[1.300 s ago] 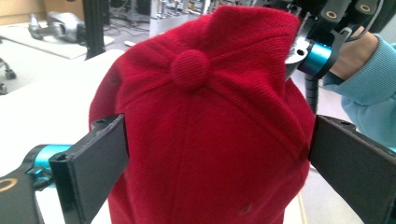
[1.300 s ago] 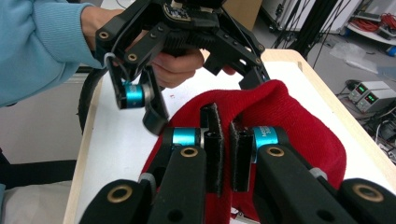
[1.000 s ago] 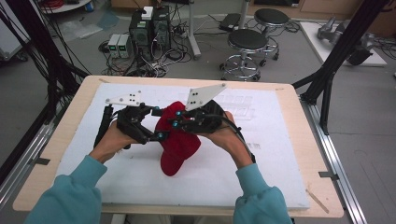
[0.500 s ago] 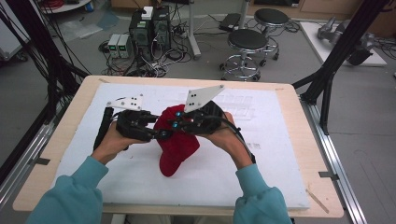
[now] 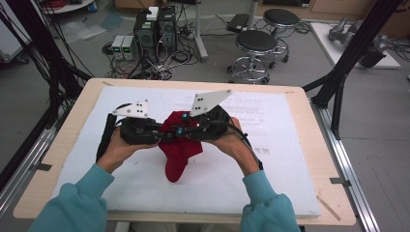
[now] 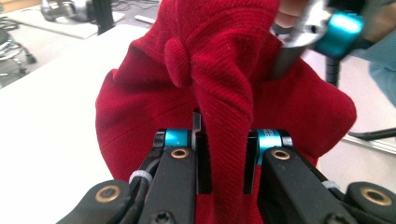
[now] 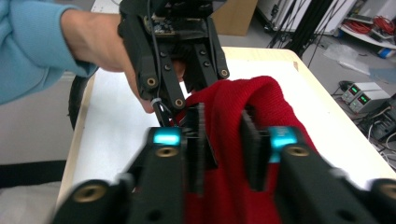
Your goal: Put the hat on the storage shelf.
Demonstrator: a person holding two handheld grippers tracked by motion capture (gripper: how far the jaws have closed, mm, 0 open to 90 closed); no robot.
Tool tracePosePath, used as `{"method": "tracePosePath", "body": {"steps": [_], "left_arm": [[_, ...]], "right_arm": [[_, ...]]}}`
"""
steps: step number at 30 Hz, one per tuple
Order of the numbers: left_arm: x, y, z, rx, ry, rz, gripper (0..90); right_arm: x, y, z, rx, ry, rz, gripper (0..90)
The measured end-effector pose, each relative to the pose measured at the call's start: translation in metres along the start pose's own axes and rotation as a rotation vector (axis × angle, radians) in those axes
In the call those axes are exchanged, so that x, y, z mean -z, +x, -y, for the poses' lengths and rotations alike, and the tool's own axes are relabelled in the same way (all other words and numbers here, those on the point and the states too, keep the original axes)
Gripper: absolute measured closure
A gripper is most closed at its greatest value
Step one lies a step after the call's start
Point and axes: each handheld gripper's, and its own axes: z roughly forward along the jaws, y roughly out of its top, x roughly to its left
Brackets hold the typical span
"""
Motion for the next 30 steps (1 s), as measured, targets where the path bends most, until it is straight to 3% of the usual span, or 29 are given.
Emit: {"method": "tracePosePath", "body": {"steps": [1, 2, 3, 7, 8, 12, 22, 30], "left_arm": [[0.0, 0.0, 0.0, -0.001, -0.001, -0.006, 82.7], [0.0, 0.0, 0.0, 0.0, -0.001, -0.01, 82.8], [0.0, 0.0, 0.0, 0.005, -0.004, -0.016, 82.8], [0.001, 0.001, 0.0, 0.008, -0.003, -0.022, 82.8], [0.001, 0.001, 0.0, 0.009, -0.002, -0.028, 82.8], [0.001, 0.0, -0.001, 0.013, -0.002, -0.037, 82.8], [0.003, 0.005, -0.002, 0.04, -0.012, -0.099, 82.9], [0.006, 0.008, -0.006, 0.072, -0.036, -0.151, 82.9]], "right_arm": [[0.0, -0.001, 0.0, -0.003, -0.006, 0.0, 67.1], [0.0, 0.0, 0.0, -0.01, -0.013, 0.004, 48.7], [0.0, 0.0, 0.0, -0.01, -0.013, 0.004, 48.7], [0.002, 0.0, 0.0, -0.038, -0.04, 0.047, 19.0], [0.003, 0.0, 0.001, -0.058, -0.045, 0.071, 14.1], [0.006, -0.002, 0.004, -0.112, -0.049, 0.093, 1.1], [0.026, 0.01, 0.019, -0.193, -0.085, 0.182, 1.1], [0.036, 0.024, 0.037, -0.227, -0.127, 0.216, 1.1]]}}
